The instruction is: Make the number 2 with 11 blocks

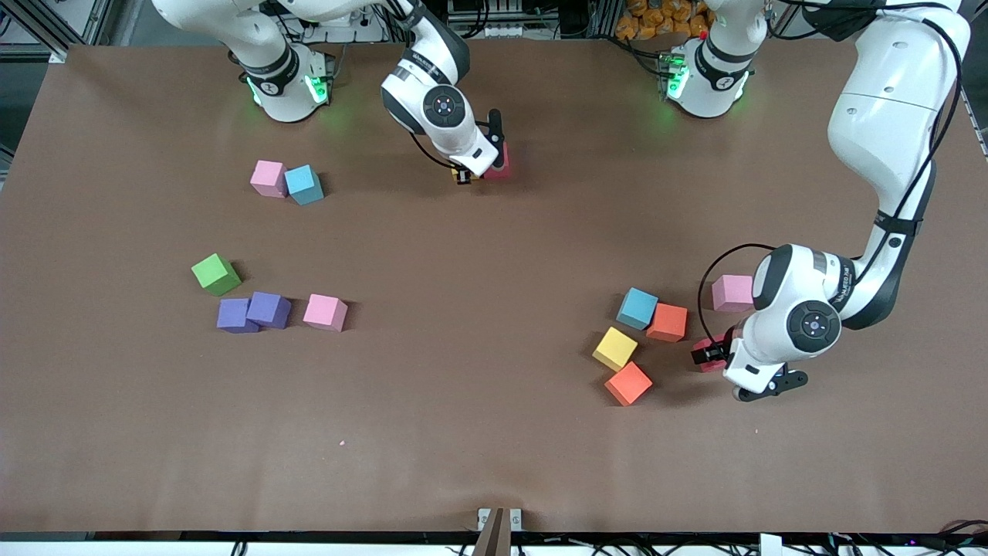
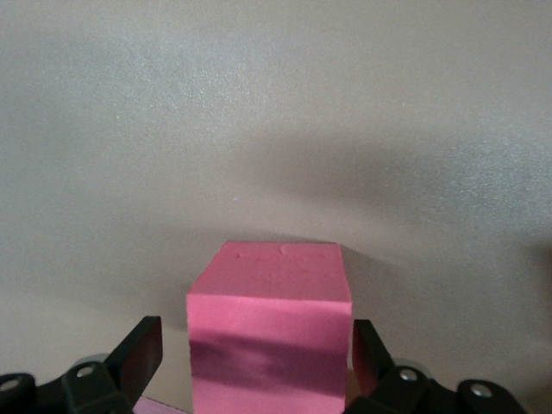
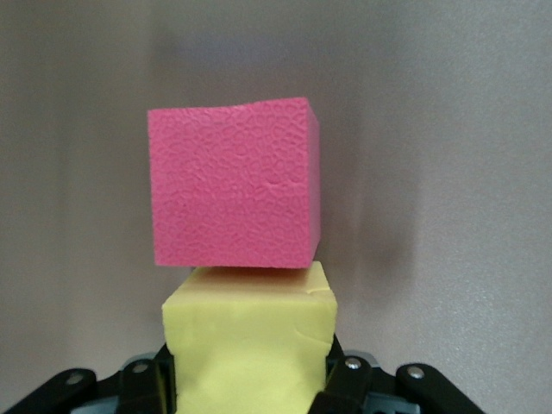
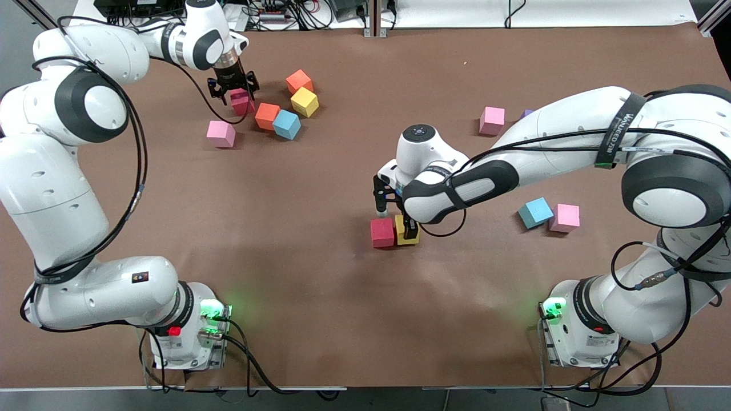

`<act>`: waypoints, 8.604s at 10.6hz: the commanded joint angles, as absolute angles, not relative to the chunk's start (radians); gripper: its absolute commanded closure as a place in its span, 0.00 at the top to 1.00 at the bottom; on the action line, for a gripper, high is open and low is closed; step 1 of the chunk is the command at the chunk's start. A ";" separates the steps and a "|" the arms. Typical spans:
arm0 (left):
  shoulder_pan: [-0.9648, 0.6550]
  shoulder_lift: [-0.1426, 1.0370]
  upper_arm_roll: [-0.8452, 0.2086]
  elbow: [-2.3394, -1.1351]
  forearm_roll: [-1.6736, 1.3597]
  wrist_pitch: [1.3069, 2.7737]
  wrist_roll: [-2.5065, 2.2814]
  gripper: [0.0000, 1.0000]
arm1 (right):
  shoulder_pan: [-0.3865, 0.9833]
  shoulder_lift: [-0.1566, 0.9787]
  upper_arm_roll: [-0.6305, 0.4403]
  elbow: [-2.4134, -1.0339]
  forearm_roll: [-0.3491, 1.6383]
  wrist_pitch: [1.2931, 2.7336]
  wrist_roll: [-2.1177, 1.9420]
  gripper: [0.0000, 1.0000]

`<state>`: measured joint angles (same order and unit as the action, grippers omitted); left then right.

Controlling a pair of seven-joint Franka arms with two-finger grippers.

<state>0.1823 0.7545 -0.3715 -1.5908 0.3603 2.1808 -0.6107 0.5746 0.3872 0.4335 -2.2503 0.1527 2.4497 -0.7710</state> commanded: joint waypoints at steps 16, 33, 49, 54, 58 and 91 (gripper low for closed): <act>0.184 0.583 -0.452 -1.580 0.215 1.988 -0.719 0.26 | 0.578 0.405 0.439 -2.224 0.172 2.453 -0.733 1.00; 0.189 0.394 -0.833 -2.026 0.158 2.103 -2.205 0.18 | 0.289 0.118 0.422 -2.191 0.210 2.148 -0.817 1.00; 0.101 0.319 -0.986 -2.372 0.167 2.522 -2.641 0.17 | -0.132 0.471 0.339 -1.878 -0.001 2.364 -1.193 1.00; 0.063 0.362 -0.986 -2.370 0.169 2.571 -2.678 0.16 | -0.048 0.502 0.293 -1.885 -0.002 2.375 -1.175 1.00; -0.001 0.396 -0.980 -2.362 0.170 2.594 -2.720 0.17 | -0.002 0.497 0.269 -1.919 -0.011 2.382 -1.175 1.00; -0.324 0.505 -0.738 -2.303 0.210 2.694 -2.867 0.20 | 0.038 0.442 0.293 -1.911 -0.018 2.295 -1.000 0.44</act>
